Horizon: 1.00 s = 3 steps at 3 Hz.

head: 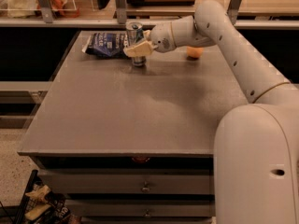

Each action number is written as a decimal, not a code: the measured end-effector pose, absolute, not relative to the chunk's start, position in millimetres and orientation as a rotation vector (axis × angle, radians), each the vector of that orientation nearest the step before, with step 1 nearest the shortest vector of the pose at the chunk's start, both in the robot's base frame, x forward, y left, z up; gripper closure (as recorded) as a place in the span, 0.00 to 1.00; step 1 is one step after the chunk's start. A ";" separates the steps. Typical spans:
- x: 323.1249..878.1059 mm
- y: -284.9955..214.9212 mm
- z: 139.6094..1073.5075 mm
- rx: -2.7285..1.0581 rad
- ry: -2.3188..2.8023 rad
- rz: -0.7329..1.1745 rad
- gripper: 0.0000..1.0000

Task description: Move redbull can near blue chip bag

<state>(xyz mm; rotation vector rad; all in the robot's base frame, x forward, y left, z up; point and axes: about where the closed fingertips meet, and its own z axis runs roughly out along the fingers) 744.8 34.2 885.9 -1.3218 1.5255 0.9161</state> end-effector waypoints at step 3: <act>773.8 53.1 881.3 -1.301 1.445 0.914 0.69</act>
Offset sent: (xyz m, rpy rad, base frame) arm 0.0367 0.0123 -0.0053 0.0643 -0.0669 -0.0106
